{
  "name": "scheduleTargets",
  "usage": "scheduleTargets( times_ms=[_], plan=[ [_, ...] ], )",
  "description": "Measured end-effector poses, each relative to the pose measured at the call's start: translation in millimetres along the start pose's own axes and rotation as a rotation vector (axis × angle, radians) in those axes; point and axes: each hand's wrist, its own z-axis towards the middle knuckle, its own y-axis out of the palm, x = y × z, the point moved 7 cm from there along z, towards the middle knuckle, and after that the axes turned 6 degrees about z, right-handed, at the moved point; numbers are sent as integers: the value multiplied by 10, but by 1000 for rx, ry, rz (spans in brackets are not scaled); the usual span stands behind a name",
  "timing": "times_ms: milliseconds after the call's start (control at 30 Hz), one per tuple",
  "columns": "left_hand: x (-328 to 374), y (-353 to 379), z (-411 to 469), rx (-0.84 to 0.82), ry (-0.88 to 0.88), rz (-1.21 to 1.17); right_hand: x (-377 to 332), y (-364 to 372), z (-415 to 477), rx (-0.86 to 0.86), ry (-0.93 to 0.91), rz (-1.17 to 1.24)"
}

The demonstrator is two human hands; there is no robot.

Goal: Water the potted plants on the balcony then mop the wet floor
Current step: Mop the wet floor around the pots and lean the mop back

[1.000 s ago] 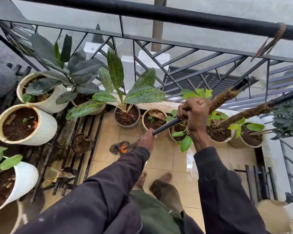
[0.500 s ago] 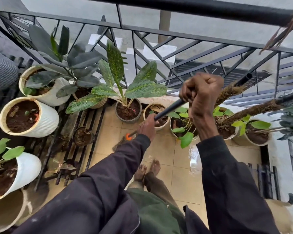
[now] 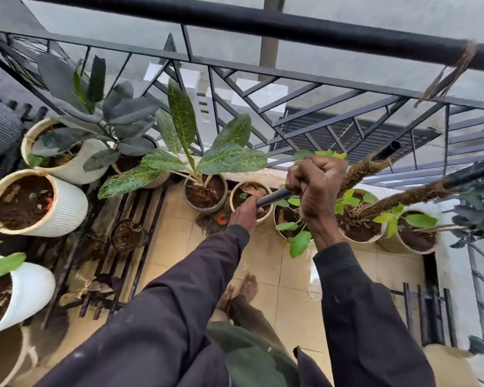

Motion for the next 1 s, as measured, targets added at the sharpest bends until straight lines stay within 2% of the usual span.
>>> scheduleTargets(
  times_ms=[133, 333, 467, 767, 900, 1000],
  plan=[
    [-166, 112, -175, -19, -25, 36, 202, -165, 2, 22, 65, 110],
    [-957, 277, -562, -111, -110, 143, 753, -51, -408, 38, 179, 191],
    [-1219, 53, -689, -82, -130, 227, 745, 259, -493, -19, 146, 216],
    [-1059, -801, -227, 180, 49, 23, 149, 1039, -271, -125, -94, 169],
    [-1404, -857, -181, 126, -10, -38, 407, 1410, -390, -86, -49, 43],
    [-1695, -864, -194, 99, -44, -56, 593, 1660, -495, -77, 3, 36]
  ],
)
